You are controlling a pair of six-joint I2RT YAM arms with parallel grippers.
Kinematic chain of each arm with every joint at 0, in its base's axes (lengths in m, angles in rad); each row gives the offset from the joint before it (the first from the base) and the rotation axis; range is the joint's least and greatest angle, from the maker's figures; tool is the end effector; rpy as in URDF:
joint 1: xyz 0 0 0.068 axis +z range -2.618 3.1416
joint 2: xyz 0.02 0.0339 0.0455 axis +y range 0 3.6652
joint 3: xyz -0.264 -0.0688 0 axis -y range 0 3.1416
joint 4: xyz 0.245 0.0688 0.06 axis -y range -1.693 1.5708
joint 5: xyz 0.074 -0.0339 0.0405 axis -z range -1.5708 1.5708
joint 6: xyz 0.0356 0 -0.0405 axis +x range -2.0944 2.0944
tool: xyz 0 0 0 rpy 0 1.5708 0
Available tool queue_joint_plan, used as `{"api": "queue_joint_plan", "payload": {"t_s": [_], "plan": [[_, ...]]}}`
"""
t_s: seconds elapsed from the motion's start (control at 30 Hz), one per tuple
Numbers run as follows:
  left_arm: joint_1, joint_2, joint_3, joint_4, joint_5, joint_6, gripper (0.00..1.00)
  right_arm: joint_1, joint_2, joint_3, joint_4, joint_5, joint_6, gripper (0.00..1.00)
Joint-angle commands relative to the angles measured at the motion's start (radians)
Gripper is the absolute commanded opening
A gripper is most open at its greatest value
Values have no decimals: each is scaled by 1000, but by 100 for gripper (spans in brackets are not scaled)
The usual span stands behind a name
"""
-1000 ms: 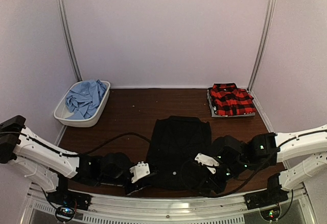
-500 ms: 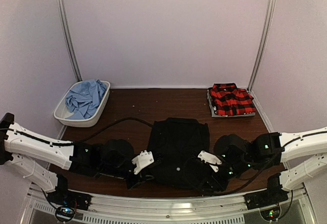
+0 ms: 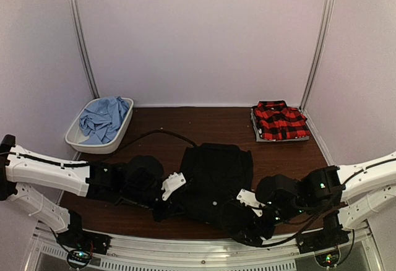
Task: Fold and stack the long sleeve shirts
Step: Pick up the 2/3-rectangle-folded shirt from the center of the board, then fold the 2/3-rectangle-folded shirt at the center of the board.
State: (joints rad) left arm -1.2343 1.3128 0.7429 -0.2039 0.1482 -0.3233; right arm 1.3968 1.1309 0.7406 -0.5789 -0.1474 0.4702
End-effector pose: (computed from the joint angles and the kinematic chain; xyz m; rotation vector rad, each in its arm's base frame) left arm 0.0840 -0.2560 0.2108 1.1849 2.2390 -0.8826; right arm 0.0327 0.2164 0.2246 -1.3014 2.4624 0.8166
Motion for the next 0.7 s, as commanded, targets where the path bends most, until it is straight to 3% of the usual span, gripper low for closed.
{"api": "queue_joint_plan", "payload": {"t_s": [0.0,0.13,0.3,0.5,0.67], "plan": [[31,-34,38,20,92,-42,0,42,47,49,-34,126,10,86],[43,-41,39,20,127,-51,0,66,110,89,-64,199,1,85],[59,-45,32,30,163,-63,0,85,180,123,-100,261,-7,72],[64,-40,12,28,198,-75,0,101,200,136,-105,248,-7,46],[58,-27,-13,-4,251,-81,0,135,196,134,-64,194,-3,7]]}}
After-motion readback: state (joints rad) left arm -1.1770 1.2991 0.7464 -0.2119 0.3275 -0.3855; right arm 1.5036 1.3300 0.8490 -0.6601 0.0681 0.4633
